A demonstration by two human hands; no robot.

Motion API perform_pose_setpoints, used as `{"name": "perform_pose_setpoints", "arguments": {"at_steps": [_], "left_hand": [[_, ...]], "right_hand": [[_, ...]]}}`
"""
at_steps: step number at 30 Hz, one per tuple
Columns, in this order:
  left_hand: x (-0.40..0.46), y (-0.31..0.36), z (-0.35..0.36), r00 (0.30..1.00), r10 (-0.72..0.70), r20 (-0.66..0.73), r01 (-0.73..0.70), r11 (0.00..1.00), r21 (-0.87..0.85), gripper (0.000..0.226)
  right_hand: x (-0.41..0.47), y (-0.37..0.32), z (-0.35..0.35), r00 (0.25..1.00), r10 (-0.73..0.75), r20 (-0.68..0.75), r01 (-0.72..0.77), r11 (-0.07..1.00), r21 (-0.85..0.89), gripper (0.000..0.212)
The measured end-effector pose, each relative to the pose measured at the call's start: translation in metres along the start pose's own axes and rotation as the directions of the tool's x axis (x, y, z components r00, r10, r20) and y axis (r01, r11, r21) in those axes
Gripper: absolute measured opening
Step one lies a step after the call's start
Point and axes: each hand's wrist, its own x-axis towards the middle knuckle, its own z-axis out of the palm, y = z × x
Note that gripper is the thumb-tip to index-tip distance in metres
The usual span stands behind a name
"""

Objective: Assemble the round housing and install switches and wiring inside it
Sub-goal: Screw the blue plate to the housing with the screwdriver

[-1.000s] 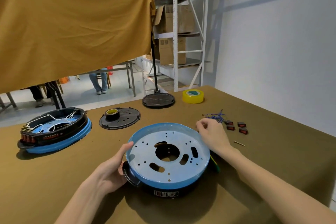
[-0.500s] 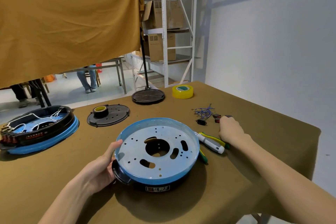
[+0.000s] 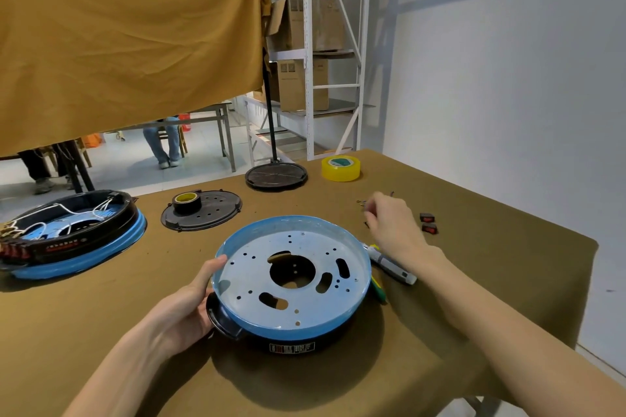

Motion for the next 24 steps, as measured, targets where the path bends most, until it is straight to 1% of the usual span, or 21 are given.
{"name": "perform_pose_setpoints", "arguments": {"at_steps": [2,3,5,7,10,12,15,17,20,24], "left_hand": [[0.000,0.000,0.000,1.000,0.001,0.003,0.000,1.000,-0.005,0.076],[0.001,-0.001,-0.001,1.000,0.002,0.007,-0.002,1.000,-0.010,0.077],[0.002,-0.002,-0.003,1.000,0.004,0.013,-0.003,1.000,-0.023,0.077],[0.002,-0.003,-0.004,1.000,0.005,0.025,-0.005,0.999,-0.036,0.078],[0.002,-0.003,-0.006,0.998,-0.006,0.058,0.008,0.999,-0.033,0.075],[0.001,0.000,-0.009,0.997,-0.026,0.076,0.027,1.000,-0.016,0.075],[-0.002,0.007,-0.017,0.993,-0.064,0.102,0.059,0.997,0.056,0.082],[-0.003,0.011,-0.022,0.988,-0.081,0.135,0.064,0.990,0.126,0.083],[-0.001,0.011,-0.027,0.985,-0.096,0.145,0.072,0.983,0.167,0.084],[0.003,0.006,-0.030,0.987,-0.090,0.136,0.070,0.987,0.148,0.083]], "right_hand": [[-0.002,-0.041,0.002,0.986,-0.119,-0.114,0.144,0.958,0.248,0.011],[-0.002,-0.061,0.004,0.980,-0.156,-0.124,0.191,0.915,0.357,0.012],[-0.004,-0.095,0.015,0.977,-0.204,-0.061,0.205,0.825,0.526,0.011],[-0.007,-0.121,0.030,0.969,-0.246,0.006,0.191,0.769,0.609,0.009],[-0.008,-0.145,0.055,0.949,-0.304,0.085,0.181,0.744,0.643,0.006],[-0.006,-0.153,0.067,0.933,-0.328,0.147,0.160,0.745,0.647,0.005],[-0.005,-0.154,0.077,0.902,-0.375,0.215,0.169,0.765,0.622,0.006],[-0.007,-0.152,0.080,0.877,-0.409,0.251,0.166,0.750,0.641,0.007],[-0.013,-0.148,0.083,0.857,-0.438,0.271,0.150,0.716,0.681,0.007],[-0.017,-0.146,0.085,0.833,-0.488,0.259,0.199,0.702,0.684,0.008]]}}
